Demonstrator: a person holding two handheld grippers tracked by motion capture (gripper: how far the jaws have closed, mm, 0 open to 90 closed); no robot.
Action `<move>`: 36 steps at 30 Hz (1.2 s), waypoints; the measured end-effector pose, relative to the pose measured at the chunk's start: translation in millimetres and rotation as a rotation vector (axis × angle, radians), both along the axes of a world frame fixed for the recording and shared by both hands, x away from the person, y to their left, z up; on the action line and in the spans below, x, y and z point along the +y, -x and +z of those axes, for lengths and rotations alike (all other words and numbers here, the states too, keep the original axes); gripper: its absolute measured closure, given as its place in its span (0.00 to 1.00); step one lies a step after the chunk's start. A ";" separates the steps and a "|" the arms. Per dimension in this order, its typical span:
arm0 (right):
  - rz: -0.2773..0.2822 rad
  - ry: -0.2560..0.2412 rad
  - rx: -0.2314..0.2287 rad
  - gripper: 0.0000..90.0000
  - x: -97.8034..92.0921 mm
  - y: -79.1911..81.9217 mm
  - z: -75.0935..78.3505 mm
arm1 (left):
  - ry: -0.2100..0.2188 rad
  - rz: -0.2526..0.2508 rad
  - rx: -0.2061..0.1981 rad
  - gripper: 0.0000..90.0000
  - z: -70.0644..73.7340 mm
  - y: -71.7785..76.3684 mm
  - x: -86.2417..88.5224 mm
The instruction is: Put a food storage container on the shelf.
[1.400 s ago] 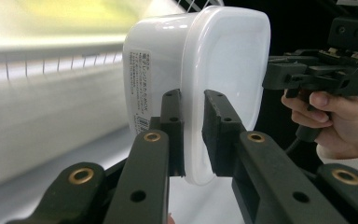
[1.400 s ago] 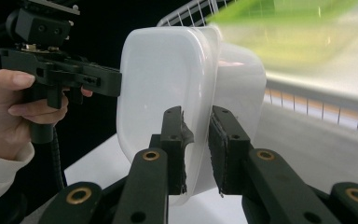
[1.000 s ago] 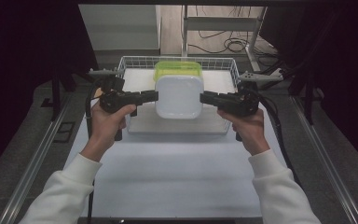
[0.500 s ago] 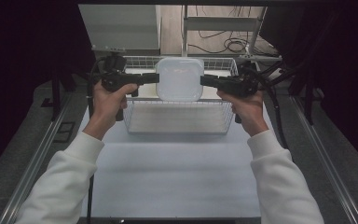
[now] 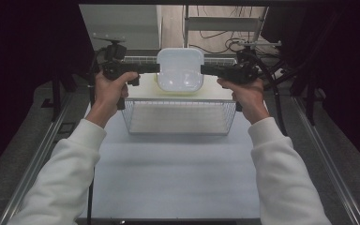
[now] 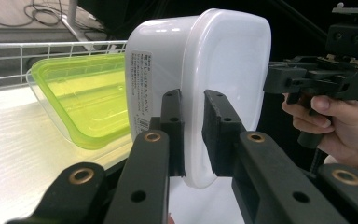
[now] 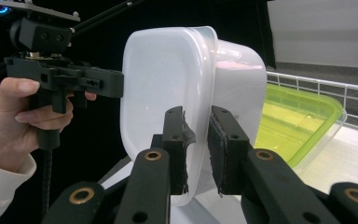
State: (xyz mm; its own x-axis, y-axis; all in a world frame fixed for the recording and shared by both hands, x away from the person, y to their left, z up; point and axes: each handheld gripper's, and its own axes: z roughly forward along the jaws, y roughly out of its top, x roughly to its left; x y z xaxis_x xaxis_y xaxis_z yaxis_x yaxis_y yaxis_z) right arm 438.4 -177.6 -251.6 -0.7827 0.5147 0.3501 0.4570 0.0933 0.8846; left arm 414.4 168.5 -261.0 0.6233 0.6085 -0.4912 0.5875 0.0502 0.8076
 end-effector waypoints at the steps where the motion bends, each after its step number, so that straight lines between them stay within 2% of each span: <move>1: -0.002 0.001 0.004 0.85 1.0 -2.5 0.6 | 0.006 0.002 0.003 0.88 0.0 -3.1 1.4; 13: -0.001 0.003 0.054 0.85 12.2 -23.7 7.5 | 0.010 0.040 0.053 0.86 2.2 -26.7 8.1; 21: -0.013 -0.006 0.117 0.85 13.6 -39.9 9.4 | 0.030 0.045 0.106 0.86 2.3 -45.9 9.5; 31: -0.025 -0.007 0.170 0.85 14.3 -52.2 3.5 | 0.026 0.051 0.138 0.86 -1.7 -53.9 8.7; 36: -0.034 -0.005 0.198 0.85 14.9 -57.3 2.4 | 0.032 0.052 0.169 0.86 -4.4 -58.3 8.8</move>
